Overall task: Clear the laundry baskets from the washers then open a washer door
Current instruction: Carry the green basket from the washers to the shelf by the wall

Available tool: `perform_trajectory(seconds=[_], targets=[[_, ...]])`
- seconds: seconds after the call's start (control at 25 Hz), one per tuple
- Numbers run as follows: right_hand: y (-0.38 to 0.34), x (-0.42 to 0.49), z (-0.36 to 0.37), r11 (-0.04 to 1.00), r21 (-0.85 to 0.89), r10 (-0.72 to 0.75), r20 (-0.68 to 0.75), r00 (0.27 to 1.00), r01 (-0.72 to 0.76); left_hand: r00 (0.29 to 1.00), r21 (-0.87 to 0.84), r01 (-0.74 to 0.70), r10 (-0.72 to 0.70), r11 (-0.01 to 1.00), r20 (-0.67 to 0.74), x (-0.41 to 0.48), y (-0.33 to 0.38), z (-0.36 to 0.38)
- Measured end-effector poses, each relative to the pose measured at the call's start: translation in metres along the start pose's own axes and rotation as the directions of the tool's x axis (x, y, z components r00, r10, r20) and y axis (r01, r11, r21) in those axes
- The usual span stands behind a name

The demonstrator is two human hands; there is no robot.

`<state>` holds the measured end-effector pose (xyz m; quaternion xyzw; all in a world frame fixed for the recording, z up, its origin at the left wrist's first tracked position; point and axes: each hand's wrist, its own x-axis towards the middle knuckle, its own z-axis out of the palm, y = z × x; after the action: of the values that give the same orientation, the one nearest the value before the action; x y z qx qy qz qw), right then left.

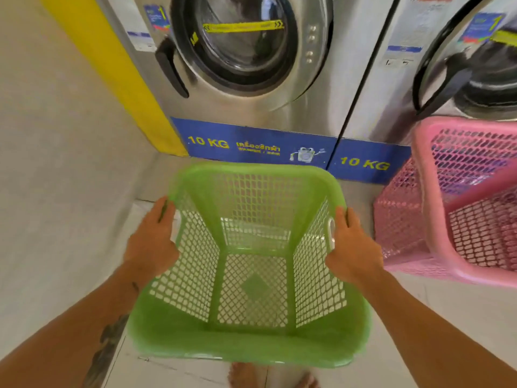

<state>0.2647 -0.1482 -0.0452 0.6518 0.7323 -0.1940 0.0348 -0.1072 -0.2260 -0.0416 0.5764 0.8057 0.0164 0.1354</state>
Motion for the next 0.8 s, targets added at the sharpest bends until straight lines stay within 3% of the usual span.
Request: perform_trajectory(seconds=[0.16,0.4,0.6,0.8], targets=[[-0.03,-0.021,0.046,0.998,-0.026,-0.047,0.048,0.998,0.049,0.996,0.025,0.086,-0.086,0.996,0.005,-0.043,-0.046,0.021],[-0.066,-0.045,0.139,0.997,-0.076,-0.015,0.014,1.0,0.016,0.995,0.021,0.084,-0.083,0.996,-0.046,-0.059,-0.111,0.093],[-0.076,-0.073,0.199,0.99,-0.14,-0.014,0.039,0.999,0.019,0.998,0.054,0.057,-0.057,0.997,0.001,-0.077,-0.153,0.153],[-0.076,-0.106,0.219,0.999,-0.044,-0.008,0.092,0.996,0.012,0.999,0.093,0.028,-0.03,0.995,0.02,-0.09,-0.174,0.16]])
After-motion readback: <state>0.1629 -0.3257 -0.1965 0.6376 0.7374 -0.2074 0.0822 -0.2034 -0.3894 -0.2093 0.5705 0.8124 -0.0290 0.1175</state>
